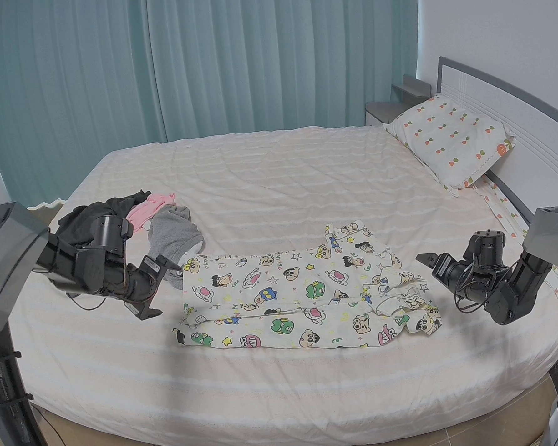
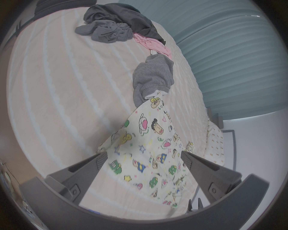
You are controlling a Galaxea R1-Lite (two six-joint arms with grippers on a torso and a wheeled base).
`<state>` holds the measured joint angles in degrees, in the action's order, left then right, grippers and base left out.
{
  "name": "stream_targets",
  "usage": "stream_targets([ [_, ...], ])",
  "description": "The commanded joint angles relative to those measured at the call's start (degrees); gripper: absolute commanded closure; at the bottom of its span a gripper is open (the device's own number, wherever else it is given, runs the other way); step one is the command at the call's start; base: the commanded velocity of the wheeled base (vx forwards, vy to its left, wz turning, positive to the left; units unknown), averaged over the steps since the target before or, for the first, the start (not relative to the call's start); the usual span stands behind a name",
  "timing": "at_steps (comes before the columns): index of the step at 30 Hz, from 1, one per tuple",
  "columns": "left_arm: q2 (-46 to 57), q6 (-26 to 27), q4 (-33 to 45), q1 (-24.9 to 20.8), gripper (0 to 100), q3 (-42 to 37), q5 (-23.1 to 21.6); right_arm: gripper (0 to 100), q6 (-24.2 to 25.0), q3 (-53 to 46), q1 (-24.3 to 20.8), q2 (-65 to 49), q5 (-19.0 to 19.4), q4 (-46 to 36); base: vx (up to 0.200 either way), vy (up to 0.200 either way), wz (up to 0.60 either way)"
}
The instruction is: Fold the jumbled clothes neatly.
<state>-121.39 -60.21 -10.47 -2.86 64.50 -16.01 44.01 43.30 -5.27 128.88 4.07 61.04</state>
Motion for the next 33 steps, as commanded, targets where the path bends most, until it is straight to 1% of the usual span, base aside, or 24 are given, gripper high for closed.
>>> stream_targets([
  [1,14.69,-3.78,-24.25,0.76,0,-29.08,-7.64,0,15.76,-8.41,-8.36,-7.68,-0.91,0.57,0.0,0.0,0.0],
  [4,14.61,-9.75,-32.86,0.05,0,-33.83,-7.64,0,15.76,-7.53,-10.91,-6.18,-0.82,0.49,0.0,0.0,0.0],
  [5,14.61,-9.75,-32.86,0.05,0,-33.83,-7.64,0,15.76,-7.53,-10.91,-6.18,-0.82,0.49,0.0,0.0,0.0],
  [6,14.61,-11.16,-37.87,-1.62,0,-36.55,-7.2,0,15.67,-6.65,-12.4,-5.92,-0.82,-0.13,0.0,0.0,0.0],
  [8,14.87,-11.16,-39.45,-2.23,0,-37.96,-6.58,0,15.67,-6.91,-12.66,-5.39,-1.0,-0.22,0.0,0.0,0.0],
  [9,15.13,-11.33,-41.21,-2.85,0,-40.59,-5.53,0,15.58,-6.91,-12.93,-4.07,-1.26,-0.13,0.0,0.0,0.0],
  [11,14.78,-11.51,-43.58,-3.73,0,-43.76,-4.91,0,15.49,-7.27,-13.01,-1.44,-1.61,0.49,0.0,0.0,0.0],
  [12,14.61,-11.6,-44.28,-3.73,0,-44.29,-4.91,0,15.14,-7.88,-12.66,-0.56,-1.87,0.57,0.0,0.0,0.0],
  [14,14.34,-11.69,-44.81,-3.73,0,-44.73,-5.0,0,12.42,-10.61,-11.26,-0.47,-2.49,0.66,0.0,0.0,0.0],
  [15,14.34,-11.69,-44.81,-3.73,0,-44.73,-5.0,0,12.42,-10.61,-11.26,-0.47,-2.49,0.66,0.0,0.0,0.0],
  [16,13.82,-11.51,-44.99,-3.55,0,-44.81,-4.91,0,5.47,-13.15,-8.71,-0.82,-2.58,2.24,0.0,0.0,0.0],
  [18,12.67,-11.6,-45.08,-3.55,0,-44.64,-5.18,0,-1.29,-15.62,-7.04,-0.65,-2.14,5.67,0.0,0.0,0.0],
  [19,11.88,-11.51,-45.34,-3.64,0,-44.64,-5.18,0,-3.58,-17.02,-6.25,-0.21,-1.79,7.78,0.0,0.0,0.0],
  [20,11.35,-11.51,-45.78,-3.81,0,-44.64,-5.18,0,-4.81,-17.64,-5.54,0.23,-1.08,9.36,0.0,0.0,0.0],
  [22,11.35,-11.51,-45.78,-3.81,0,-44.64,-5.18,0,-4.81,-17.64,-5.54,0.23,-1.08,9.36,0.0,0.0,0.0],
  [23,9.42,-11.42,-49.29,-3.99,0,-45.34,-5.18,0,-9.03,-18.08,-3.08,2.17,3.4,14.72,0.0,0.0,0.0],
  [24,8.54,-11.16,-50.7,-3.99,0,-45.69,-5.18,0,-11.58,-17.64,-2.29,2.43,4.81,15.25,0.0,0.0,0.0],
  [25,7.31,-11.07,-52.81,-3.9,0,-45.96,-5.18,0,-15.36,-17.29,-0.89,2.61,6.48,14.9,0.0,0.0,0.0],
  [26,6.7,-11.07,-54.04,-3.9,0,-46.04,-5.18,0,-17.47,-17.02,-0.18,2.69,7.53,14.64,0.0,0.0,0.0],
  [28,4.59,-10.89,-57.56,-4.08,0,-45.96,-4.91,0,-21.51,-16.41,1.31,3.75,11.05,13.32,0.0,0.0,0.0],
  [29,4.59,-10.89,-57.56,-4.08,0,-45.96,-4.91,0,-21.51,-16.41,1.31,3.75,11.05,13.32,0.0,0.0,0.0],
  [30,3.18,-10.54,-60.98,-4.08,0,-46.13,-5.18,0,-23.71,-15.26,2.19,5.51,13.07,12.26,0.0,0.0,0.0],
  [32,2.39,-10.45,-62.65,-4.17,0,-46.31,-5.09,0,-24.76,-13.77,2.81,7.09,13.51,11.82,0.0,0.0,0.0],
  [33,1.86,-10.45,-63.71,-4.34,0,-46.66,-5.0,0,-26.08,-12.36,3.42,8.93,13.68,11.38,0.0,0.0,0.0],
])
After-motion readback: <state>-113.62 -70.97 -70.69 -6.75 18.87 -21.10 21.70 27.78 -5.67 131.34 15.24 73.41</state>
